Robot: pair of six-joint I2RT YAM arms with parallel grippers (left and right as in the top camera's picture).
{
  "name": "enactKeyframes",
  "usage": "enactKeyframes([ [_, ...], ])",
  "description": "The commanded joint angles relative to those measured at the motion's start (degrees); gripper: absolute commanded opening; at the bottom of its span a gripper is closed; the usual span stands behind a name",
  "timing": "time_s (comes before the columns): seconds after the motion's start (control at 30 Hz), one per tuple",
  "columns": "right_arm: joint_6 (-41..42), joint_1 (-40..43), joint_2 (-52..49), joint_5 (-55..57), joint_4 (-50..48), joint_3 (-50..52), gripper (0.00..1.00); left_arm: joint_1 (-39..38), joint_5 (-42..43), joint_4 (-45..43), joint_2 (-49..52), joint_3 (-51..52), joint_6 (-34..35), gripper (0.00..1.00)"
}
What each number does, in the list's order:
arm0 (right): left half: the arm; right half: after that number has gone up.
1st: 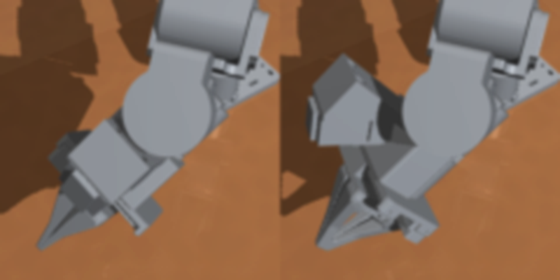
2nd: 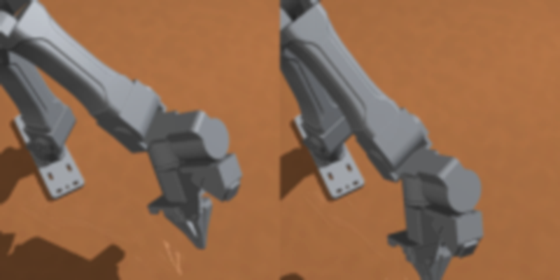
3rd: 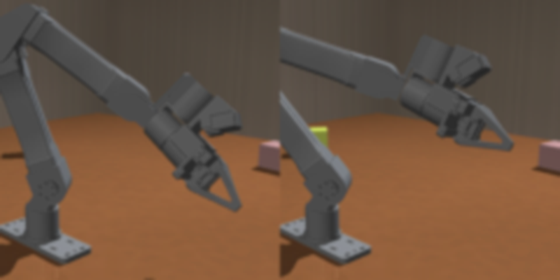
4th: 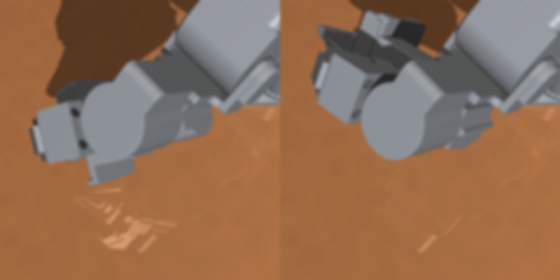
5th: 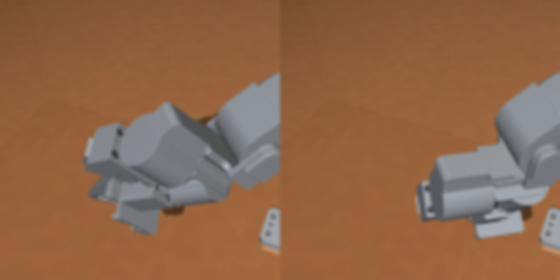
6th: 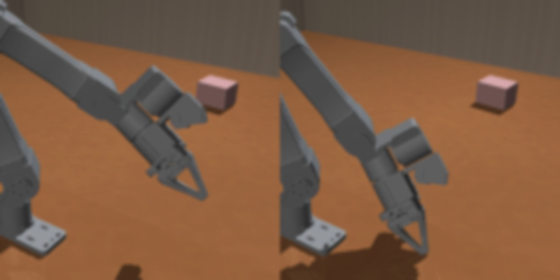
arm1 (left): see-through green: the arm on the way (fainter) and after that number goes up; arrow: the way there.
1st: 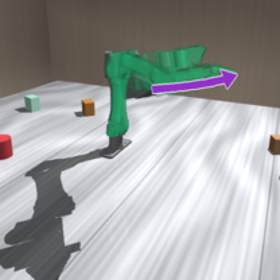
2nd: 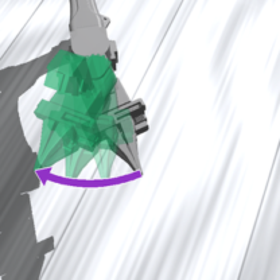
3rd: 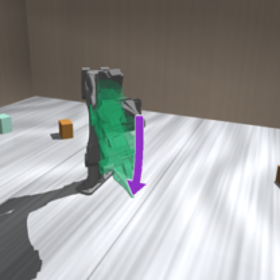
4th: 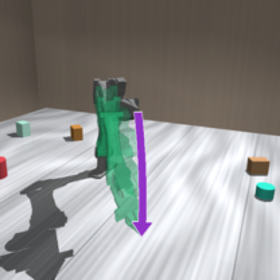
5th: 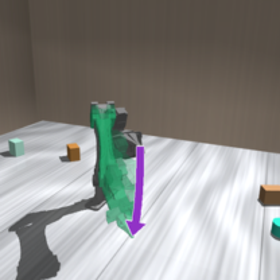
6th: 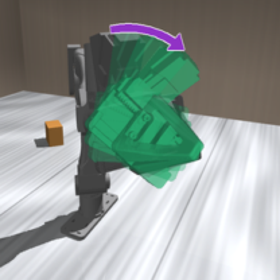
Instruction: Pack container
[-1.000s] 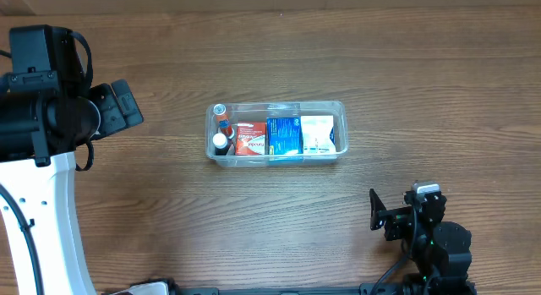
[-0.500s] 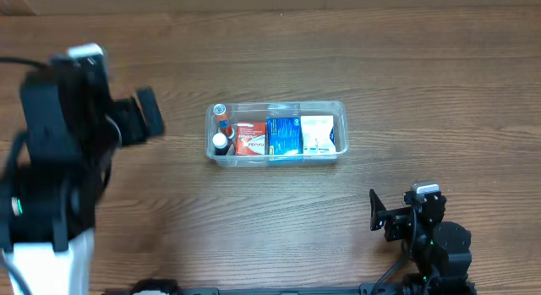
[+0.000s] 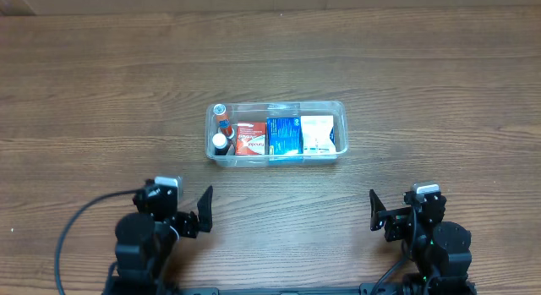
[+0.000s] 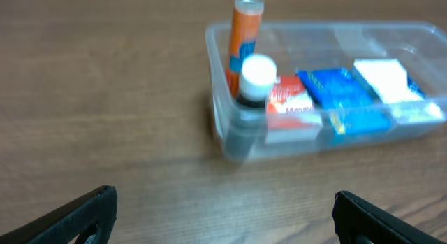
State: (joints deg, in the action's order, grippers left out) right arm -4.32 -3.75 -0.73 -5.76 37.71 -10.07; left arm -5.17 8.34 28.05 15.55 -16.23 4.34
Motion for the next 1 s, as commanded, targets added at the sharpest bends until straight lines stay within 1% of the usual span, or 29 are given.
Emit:
enactKeyframes([
  [0.0, -0.2, 0.3, 0.6, -0.3, 0.6, 0.8, 1.00, -0.2, 2.2, -0.5, -6.8, 7.3, 2.1, 1.00],
  [0.03, -0.2, 0.3, 0.6, -0.4, 0.6, 0.8, 1.00, -0.2, 2.2, -0.9, -8.1, 8.7, 2.1, 1.00],
  [0.1, -0.2, 0.3, 0.6, -0.4, 0.6, 0.8, 1.00, -0.2, 1.8, -1.1, -9.7, 8.6, -0.2, 1.00],
  [0.17, -0.2, 0.3, 0.6, -0.4, 0.6, 0.8, 1.00, -0.2, 1.8, -1.1, -10.9, 8.6, -1.0, 1.00],
  [0.33, -0.2, 0.3, 0.6, -0.3, 0.6, 0.8, 1.00, -0.2, 1.8, -1.2, -15.4, 8.6, -1.0, 1.00],
  [0.97, -0.2, 0.3, 0.6, -0.4, 0.6, 0.8, 1.00, -0.2, 1.8, -1.2, -15.3, 8.6, -1.0, 1.00],
])
